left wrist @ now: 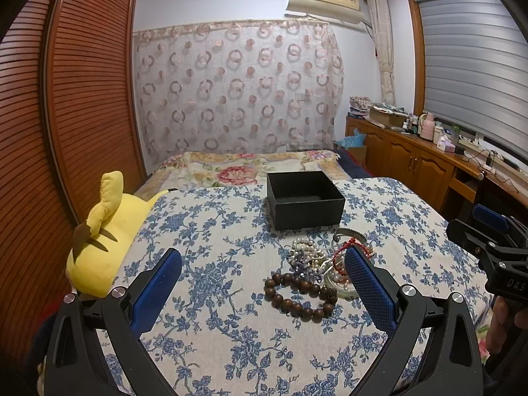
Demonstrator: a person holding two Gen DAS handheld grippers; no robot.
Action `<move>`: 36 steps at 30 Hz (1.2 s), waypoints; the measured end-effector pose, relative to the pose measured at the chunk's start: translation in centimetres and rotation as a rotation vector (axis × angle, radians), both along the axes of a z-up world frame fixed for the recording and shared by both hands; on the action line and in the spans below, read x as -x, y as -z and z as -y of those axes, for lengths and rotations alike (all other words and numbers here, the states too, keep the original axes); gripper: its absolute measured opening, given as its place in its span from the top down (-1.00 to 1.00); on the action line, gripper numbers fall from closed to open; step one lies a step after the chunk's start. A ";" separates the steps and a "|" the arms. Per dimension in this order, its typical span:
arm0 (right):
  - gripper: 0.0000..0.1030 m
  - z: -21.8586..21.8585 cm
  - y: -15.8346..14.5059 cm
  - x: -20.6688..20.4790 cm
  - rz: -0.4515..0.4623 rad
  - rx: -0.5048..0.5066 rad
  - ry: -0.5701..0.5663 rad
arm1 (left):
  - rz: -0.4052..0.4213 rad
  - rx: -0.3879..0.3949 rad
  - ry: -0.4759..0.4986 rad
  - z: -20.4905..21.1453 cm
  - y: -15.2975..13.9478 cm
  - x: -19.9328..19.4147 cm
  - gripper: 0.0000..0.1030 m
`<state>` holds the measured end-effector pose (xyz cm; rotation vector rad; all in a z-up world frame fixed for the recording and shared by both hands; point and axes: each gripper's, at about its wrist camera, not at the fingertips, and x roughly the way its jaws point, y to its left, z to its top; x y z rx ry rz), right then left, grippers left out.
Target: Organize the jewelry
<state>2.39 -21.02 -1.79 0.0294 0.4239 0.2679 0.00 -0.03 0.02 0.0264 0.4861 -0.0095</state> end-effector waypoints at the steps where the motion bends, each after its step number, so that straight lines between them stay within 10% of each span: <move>1: -0.95 0.0 0.0 0.0 0.000 0.000 0.000 | -0.001 0.000 0.000 0.0 0.0 0.0 -0.85; 36: -0.95 0.1 -0.3 0.1 0.000 0.002 0.001 | 0.000 0.000 0.000 -0.1 0.3 0.2 -0.85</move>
